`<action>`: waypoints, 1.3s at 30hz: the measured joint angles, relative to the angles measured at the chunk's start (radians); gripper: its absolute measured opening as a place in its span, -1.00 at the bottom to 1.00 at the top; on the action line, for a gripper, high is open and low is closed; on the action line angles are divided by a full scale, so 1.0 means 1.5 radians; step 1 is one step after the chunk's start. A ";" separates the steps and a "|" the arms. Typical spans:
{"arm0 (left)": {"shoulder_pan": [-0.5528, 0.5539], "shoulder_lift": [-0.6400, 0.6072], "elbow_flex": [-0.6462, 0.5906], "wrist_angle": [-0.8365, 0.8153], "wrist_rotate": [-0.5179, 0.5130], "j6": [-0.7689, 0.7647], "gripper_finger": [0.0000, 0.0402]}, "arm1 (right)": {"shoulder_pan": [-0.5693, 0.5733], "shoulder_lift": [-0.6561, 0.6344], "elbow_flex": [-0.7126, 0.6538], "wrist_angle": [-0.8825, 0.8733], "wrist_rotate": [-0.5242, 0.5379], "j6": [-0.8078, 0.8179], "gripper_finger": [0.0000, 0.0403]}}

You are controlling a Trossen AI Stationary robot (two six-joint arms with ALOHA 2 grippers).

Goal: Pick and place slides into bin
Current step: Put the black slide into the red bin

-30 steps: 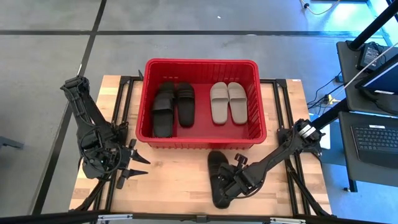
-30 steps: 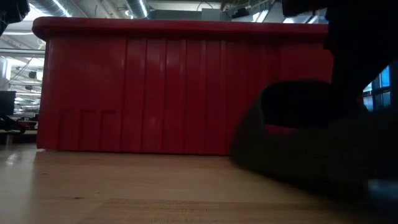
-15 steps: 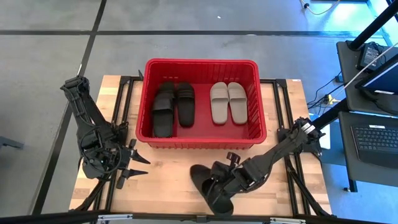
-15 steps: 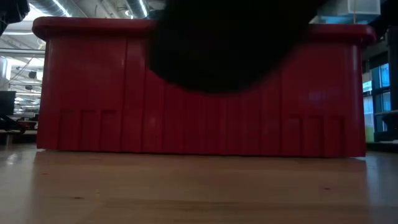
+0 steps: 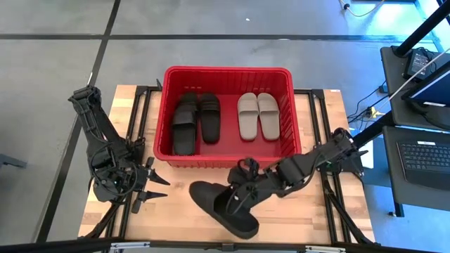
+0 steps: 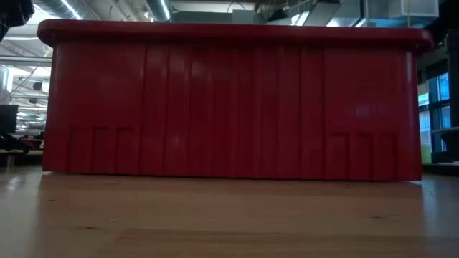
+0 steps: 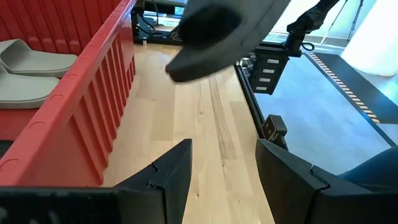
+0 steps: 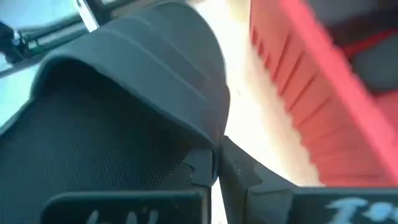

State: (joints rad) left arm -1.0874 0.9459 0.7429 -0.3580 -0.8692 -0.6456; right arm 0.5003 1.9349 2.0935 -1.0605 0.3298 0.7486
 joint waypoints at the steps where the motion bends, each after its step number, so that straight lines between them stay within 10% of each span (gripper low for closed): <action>1: 0.000 0.000 0.000 0.000 0.000 0.000 -0.15 | -0.004 0.000 0.010 0.000 0.012 -0.013 -0.92; 15: 0.000 0.000 0.000 0.000 0.000 0.000 -0.15 | -0.104 -0.001 0.063 -0.004 0.383 -0.051 -0.93; 39: 0.074 -0.001 0.000 -0.022 -0.123 0.117 -0.15 | -0.342 0.191 0.061 -0.062 0.339 -0.005 -0.93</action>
State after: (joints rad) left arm -0.9770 0.9451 0.7429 -0.3910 -1.0537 -0.4708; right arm -0.0121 2.2209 2.1853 -1.1534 0.8386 0.7417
